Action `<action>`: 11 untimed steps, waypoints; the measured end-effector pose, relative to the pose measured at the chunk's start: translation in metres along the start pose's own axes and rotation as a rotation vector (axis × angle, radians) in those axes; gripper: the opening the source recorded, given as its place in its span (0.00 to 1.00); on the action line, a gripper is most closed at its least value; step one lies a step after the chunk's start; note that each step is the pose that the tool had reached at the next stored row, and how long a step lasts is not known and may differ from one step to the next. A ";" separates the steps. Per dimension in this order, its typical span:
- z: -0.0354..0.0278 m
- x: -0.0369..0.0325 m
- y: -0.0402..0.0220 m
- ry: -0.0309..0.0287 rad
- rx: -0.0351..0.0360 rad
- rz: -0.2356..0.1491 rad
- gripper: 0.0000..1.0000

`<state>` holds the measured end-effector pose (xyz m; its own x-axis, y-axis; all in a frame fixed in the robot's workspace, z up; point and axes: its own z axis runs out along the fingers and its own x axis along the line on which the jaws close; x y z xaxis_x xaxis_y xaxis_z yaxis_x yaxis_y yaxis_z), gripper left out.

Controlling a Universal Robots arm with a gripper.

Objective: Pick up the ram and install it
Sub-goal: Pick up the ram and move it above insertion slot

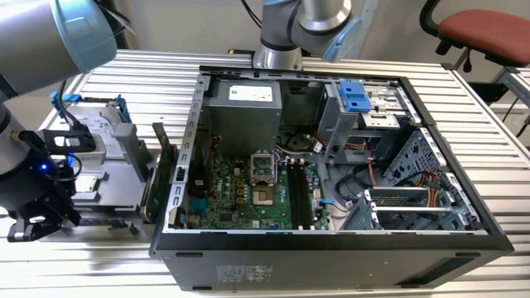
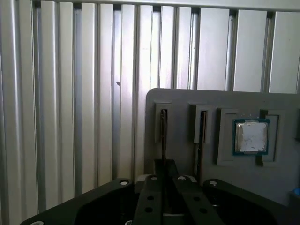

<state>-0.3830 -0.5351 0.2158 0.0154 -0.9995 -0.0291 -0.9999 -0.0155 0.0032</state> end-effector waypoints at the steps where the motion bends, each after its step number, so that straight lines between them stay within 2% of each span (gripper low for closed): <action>1: -0.0013 0.0000 0.0000 -0.0001 0.0002 0.000 0.00; 6: -0.0062 -0.0003 0.0000 0.0000 0.0012 0.000 0.00; 11: -0.0075 -0.0004 0.0000 -0.0001 0.0029 0.000 0.00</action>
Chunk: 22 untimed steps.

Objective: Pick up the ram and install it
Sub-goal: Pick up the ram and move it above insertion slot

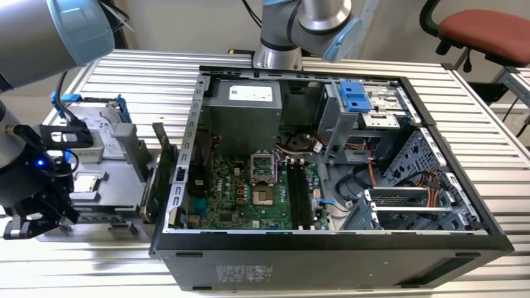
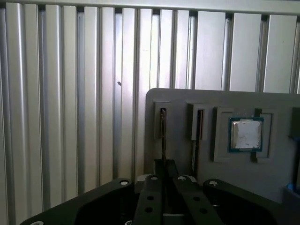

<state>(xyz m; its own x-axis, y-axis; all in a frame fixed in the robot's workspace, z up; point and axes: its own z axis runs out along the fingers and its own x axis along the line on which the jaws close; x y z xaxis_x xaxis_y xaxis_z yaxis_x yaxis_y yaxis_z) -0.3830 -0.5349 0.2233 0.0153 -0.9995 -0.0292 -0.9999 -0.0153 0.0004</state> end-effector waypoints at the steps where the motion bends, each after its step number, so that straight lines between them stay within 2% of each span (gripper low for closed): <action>1: -0.0002 0.0000 0.0000 0.0000 0.0000 0.001 0.00; 10: -0.0034 -0.0001 0.0000 -0.0001 0.0014 0.009 0.00; 16: -0.0037 -0.0001 0.0000 0.0000 0.0028 0.065 0.00; 22: -0.0048 -0.0001 0.0001 0.0005 0.0023 0.064 0.00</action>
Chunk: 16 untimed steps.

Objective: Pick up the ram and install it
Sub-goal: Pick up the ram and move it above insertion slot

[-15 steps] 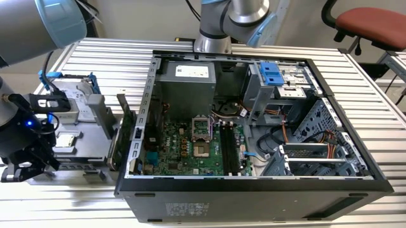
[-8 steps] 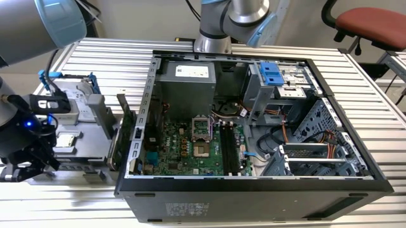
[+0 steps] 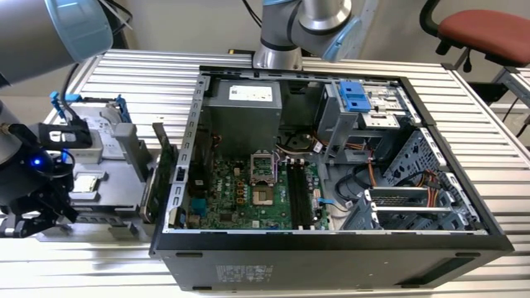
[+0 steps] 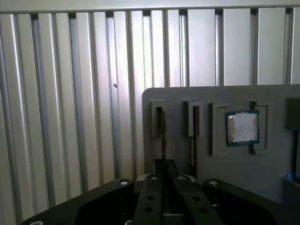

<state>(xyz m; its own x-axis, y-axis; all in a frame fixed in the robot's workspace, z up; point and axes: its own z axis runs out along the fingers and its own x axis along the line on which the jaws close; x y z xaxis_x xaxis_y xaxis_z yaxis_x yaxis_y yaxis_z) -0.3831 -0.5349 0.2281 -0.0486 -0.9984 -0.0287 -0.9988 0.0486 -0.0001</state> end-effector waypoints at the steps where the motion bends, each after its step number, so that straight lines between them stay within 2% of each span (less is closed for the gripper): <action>1: -0.0004 0.0000 0.0000 -0.0002 0.0000 -0.002 0.00; 12: -0.0007 -0.0001 0.0003 -0.0007 0.0020 -0.012 0.00; 16: -0.0038 -0.0001 0.0004 -0.0006 0.0019 -0.012 0.00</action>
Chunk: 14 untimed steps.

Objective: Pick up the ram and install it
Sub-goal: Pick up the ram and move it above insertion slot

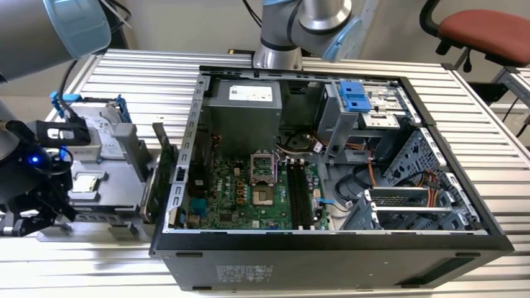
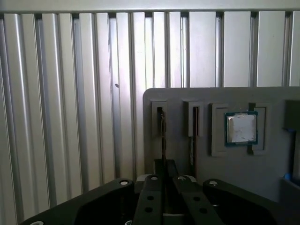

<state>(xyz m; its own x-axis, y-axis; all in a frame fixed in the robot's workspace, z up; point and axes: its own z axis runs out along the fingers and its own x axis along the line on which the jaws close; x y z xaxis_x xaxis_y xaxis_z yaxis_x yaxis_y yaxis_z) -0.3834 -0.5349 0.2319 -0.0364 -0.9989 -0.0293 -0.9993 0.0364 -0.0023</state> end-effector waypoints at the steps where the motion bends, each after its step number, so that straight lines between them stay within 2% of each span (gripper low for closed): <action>1: -0.0012 0.0000 0.0000 0.0000 -0.0001 0.000 0.00; 14: -0.0206 -0.0006 -0.0001 0.0000 -0.0001 -0.003 0.00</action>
<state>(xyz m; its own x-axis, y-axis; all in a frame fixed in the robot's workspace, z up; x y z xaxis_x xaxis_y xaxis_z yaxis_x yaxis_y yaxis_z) -0.3834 -0.5349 0.2525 -0.0334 -0.9990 -0.0293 -0.9994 0.0335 -0.0023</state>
